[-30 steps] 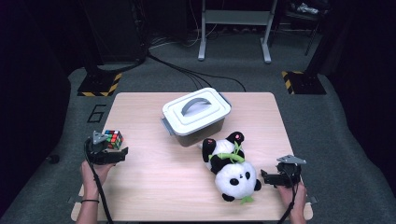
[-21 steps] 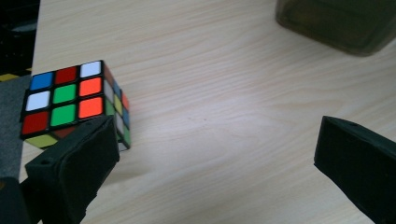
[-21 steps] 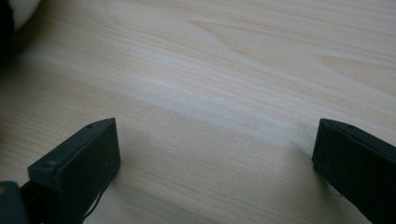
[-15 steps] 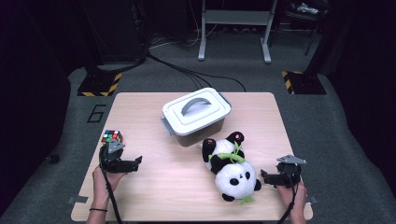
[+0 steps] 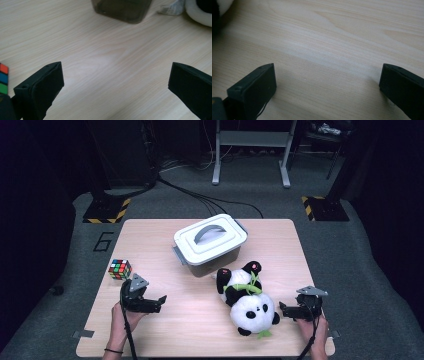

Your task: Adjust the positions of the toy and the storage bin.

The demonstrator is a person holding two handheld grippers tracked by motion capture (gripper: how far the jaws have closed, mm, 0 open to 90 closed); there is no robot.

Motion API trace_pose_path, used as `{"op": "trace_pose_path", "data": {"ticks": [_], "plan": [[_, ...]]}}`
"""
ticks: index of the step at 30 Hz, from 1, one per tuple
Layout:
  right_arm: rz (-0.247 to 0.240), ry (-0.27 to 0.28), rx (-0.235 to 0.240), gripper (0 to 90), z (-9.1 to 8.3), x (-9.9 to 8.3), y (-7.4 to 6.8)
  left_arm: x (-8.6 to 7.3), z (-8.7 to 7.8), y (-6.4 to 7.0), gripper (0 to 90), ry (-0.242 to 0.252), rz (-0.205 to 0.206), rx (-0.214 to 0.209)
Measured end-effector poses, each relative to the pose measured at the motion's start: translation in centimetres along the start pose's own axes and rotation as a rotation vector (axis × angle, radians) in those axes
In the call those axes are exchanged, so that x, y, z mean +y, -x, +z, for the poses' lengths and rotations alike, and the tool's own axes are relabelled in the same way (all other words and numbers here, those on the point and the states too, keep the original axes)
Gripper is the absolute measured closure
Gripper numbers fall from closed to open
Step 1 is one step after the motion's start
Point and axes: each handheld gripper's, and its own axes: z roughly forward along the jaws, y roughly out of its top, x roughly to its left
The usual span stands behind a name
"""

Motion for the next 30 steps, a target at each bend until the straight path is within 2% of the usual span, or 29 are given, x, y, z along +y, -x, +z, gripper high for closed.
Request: {"op": "trace_pose_path", "data": {"ticks": [3, 13, 14, 21, 22, 25, 30], "plan": [[0.000, 0.000, 0.000, 0.2, 0.0, 0.0, 0.0, 0.4, 0.2, 1.2, 0.2, 0.002, 0.025, -0.037], [0.000, 0.000, 0.000, 0.2, 0.0, 0.0, 0.0, 1.5, 1.1, 3.6, 0.2, -0.004, 0.080, -0.101], [0.000, 0.000, 0.000, 0.2, 0.0, 0.0, 0.0, 1.7, 1.2, 4.0, 0.2, -0.003, 0.086, -0.119], [0.000, 0.000, 0.000, 0.2, 0.0, 0.0, 0.0, 2.7, 1.7, 5.4, 0.2, -0.001, 0.108, -0.160], [0.000, 0.000, 0.000, 0.2, 0.0, 0.0, 0.0, 2.9, 1.8, 5.7, 0.2, -0.002, 0.125, -0.167], [-0.001, 0.000, 0.000, 0.2, 0.0, 0.0, 0.0, 3.7, 2.1, 6.6, 0.2, 0.001, 0.139, -0.195], [-0.002, 0.000, 0.000, 0.2, 0.0, 0.0, 0.0, 4.5, 2.3, 7.4, 0.2, 0.012, 0.160, -0.211]]}}
